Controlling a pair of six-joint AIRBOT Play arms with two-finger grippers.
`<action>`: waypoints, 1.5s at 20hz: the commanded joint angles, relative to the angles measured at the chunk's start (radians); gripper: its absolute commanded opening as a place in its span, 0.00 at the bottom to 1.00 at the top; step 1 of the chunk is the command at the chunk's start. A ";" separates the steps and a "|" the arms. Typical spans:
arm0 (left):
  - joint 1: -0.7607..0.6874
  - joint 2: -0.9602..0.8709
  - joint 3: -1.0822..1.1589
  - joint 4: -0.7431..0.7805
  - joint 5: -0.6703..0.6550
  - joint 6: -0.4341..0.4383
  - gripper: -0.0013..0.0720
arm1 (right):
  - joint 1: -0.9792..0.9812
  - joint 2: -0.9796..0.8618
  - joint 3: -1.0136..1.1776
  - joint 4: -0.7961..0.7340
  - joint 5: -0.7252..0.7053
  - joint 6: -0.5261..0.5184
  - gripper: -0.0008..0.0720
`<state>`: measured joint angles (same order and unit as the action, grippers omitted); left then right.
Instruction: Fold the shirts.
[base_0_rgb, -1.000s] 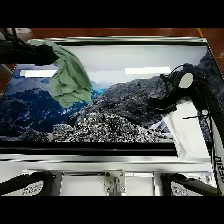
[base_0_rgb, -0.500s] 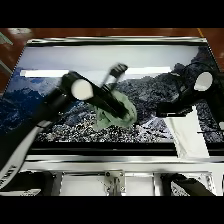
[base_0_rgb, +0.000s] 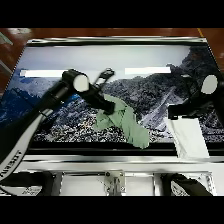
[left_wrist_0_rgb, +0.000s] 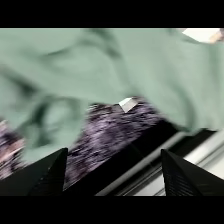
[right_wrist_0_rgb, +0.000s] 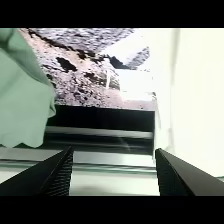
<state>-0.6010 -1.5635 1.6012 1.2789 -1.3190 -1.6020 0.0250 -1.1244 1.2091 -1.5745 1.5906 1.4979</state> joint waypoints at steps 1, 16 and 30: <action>0.238 0.066 -0.138 -0.081 -0.060 -0.006 0.99 | -0.152 0.001 -0.084 0.071 -0.010 -0.037 0.88; 0.185 -0.073 -0.518 -0.505 0.430 0.074 0.99 | -0.351 0.001 -0.626 0.619 -0.291 -0.141 0.96; 0.185 0.102 -0.446 -0.357 0.364 0.153 0.08 | 0.038 -0.058 -0.600 0.740 -0.465 -0.156 0.11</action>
<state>-0.4171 -1.5497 1.1259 0.8085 -0.9417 -1.4578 0.0433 -1.2148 0.5850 -0.8642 1.1137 1.3830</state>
